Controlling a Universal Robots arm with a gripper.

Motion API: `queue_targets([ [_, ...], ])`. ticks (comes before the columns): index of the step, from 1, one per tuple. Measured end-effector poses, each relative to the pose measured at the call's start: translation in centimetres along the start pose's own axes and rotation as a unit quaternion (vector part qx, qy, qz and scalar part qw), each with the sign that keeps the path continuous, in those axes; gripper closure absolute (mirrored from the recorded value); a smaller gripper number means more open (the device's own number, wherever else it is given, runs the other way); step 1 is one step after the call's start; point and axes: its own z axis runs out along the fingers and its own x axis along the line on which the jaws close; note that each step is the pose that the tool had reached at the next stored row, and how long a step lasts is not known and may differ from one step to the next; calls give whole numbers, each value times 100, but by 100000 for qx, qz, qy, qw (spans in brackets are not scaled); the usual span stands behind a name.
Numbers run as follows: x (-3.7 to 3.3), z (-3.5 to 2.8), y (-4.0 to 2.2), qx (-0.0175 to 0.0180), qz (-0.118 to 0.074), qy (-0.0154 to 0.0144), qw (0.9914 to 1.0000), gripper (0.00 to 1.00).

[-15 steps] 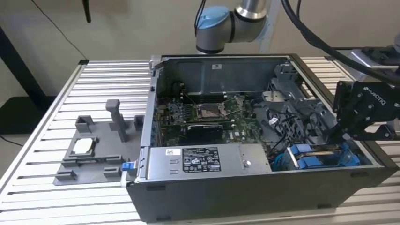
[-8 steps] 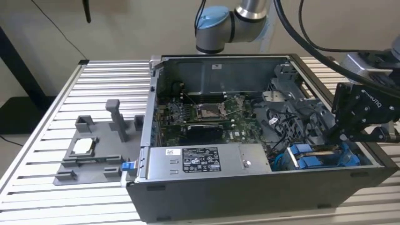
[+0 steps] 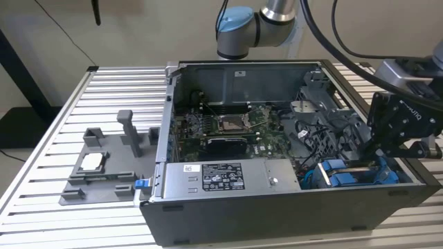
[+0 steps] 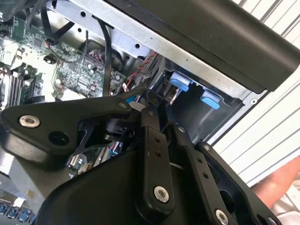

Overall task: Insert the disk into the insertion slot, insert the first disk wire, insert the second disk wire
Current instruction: 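Insert the first disk wire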

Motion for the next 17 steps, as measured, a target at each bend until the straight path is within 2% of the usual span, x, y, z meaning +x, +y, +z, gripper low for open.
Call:
queue_targets([
  [12, 3, 41, -4, 90, 9, -16, 100000, 81],
  [17, 7, 78, -9, 101, 7, 15, 100000, 81],
])
